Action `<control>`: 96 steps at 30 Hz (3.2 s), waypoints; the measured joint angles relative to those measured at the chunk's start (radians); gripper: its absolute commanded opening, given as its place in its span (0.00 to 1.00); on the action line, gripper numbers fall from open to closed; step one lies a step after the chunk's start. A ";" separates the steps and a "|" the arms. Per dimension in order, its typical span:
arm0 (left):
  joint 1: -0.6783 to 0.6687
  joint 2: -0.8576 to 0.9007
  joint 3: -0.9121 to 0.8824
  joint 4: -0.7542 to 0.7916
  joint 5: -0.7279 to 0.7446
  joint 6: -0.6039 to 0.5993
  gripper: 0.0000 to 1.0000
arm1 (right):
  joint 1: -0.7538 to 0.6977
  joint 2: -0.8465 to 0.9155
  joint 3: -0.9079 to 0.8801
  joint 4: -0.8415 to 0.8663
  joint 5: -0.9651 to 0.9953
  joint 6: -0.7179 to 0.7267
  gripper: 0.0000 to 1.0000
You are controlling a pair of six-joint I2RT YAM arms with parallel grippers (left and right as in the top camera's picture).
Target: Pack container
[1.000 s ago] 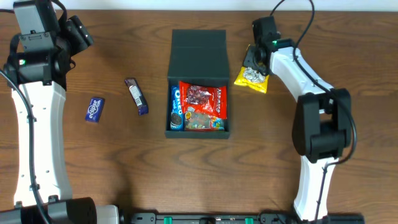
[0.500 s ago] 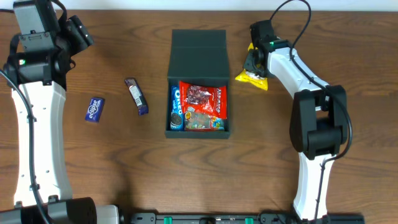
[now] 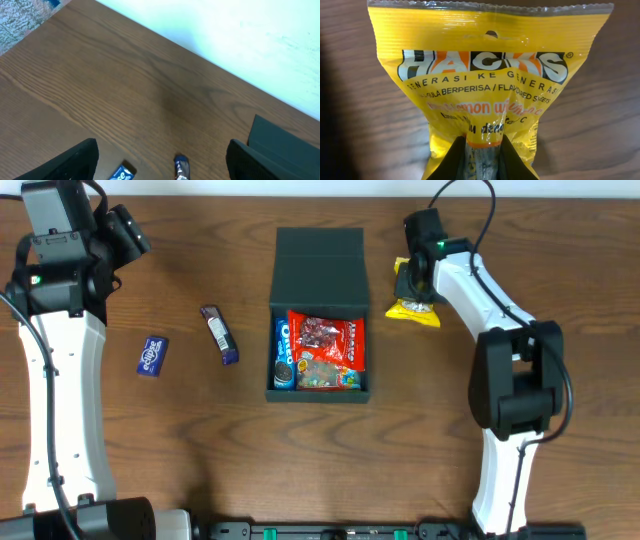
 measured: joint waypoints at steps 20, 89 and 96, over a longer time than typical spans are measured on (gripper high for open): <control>0.000 0.000 0.000 0.048 0.000 0.037 0.83 | 0.227 -0.300 0.011 -0.227 -0.654 -1.072 0.01; 0.000 0.000 0.000 0.048 0.000 0.038 0.83 | 0.333 -0.259 -0.142 -0.143 -0.482 -1.133 0.01; 0.000 0.000 0.000 0.048 0.000 0.038 0.83 | 0.333 -0.261 -0.139 -0.142 -0.529 -1.130 0.01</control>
